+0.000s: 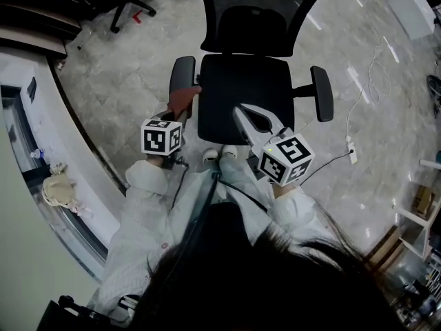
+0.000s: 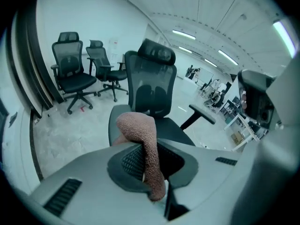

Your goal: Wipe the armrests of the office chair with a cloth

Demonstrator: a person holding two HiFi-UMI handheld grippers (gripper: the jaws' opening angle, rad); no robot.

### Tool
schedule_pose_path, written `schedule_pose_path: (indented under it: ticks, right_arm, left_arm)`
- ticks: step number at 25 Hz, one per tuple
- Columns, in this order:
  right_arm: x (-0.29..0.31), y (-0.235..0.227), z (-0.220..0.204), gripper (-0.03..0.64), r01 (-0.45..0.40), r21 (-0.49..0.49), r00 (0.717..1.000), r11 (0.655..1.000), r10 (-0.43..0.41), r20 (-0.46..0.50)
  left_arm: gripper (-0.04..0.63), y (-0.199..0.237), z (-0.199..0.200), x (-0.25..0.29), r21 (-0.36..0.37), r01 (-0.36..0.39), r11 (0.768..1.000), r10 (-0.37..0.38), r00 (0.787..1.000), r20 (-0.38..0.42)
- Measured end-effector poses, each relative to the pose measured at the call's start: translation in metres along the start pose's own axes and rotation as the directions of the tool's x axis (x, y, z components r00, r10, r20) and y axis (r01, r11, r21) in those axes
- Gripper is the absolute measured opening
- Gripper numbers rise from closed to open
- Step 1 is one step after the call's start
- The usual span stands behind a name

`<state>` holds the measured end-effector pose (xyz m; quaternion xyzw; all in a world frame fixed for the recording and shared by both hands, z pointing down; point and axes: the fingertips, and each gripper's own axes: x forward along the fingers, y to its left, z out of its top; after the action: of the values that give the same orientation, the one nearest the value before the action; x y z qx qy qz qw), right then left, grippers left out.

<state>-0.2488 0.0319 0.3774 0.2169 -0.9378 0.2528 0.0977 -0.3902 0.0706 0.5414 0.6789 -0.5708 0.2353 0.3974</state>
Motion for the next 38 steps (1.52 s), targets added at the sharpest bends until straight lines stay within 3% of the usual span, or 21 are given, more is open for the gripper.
schedule_pose_path:
  ticks: [2,4,6,9,11,13,22,31,36,38]
  right_arm:
    - [-0.005,0.0,0.006,0.002,0.01,-0.013,1.0,1.0,-0.01,0.016]
    - [-0.014,0.002,0.017,0.002,0.018,-0.022,0.999,1.0,-0.017,0.038]
    - [-0.022,0.005,0.026,0.002,0.027,-0.034,0.998,0.999,-0.025,0.061]
    - [-0.033,0.008,0.037,0.002,0.048,-0.061,0.995,0.997,-0.042,0.093]
    - [-0.04,0.009,0.043,0.002,0.061,-0.074,0.992,0.995,-0.053,0.113]
    - [-0.047,0.011,0.048,0.002,0.075,-0.082,0.989,0.994,-0.064,0.13]
    - [-0.079,-0.007,0.048,0.002,0.182,-0.054,0.966,0.982,-0.169,0.194]
    - [-0.17,-0.046,0.027,0.002,0.391,0.017,0.877,0.92,-0.378,0.296]
    - [-0.209,-0.079,0.037,0.002,0.432,0.032,0.85,0.901,-0.419,0.318]
    - [-0.218,-0.099,0.047,0.002,0.429,0.034,0.847,0.903,-0.415,0.333]
  left_arm:
    - [0.038,-0.011,0.029,-0.021,0.002,-0.008,1.0,0.007,0.992,0.127]
    - [0.038,-0.031,0.058,-0.048,0.013,-0.008,1.0,0.004,0.967,0.255]
    - [0.038,-0.053,0.085,-0.075,0.037,-0.005,0.999,-0.009,0.927,0.375]
    - [0.038,-0.085,0.115,-0.111,0.074,0.005,0.997,-0.043,0.85,0.524]
    - [0.038,-0.102,0.127,-0.128,0.094,0.009,0.996,-0.063,0.809,0.584]
    - [0.038,-0.114,0.133,-0.14,0.116,0.018,0.993,-0.085,0.786,0.612]
    - [0.038,-0.149,0.147,-0.13,0.216,0.095,0.972,-0.207,0.78,0.591]
    - [0.038,-0.214,0.138,-0.121,0.343,0.185,0.921,-0.359,0.743,0.564]
    - [0.038,-0.252,0.152,-0.109,0.396,0.202,0.896,-0.406,0.737,0.54]
    - [0.038,-0.264,0.164,-0.1,0.397,0.192,0.898,-0.399,0.737,0.546]
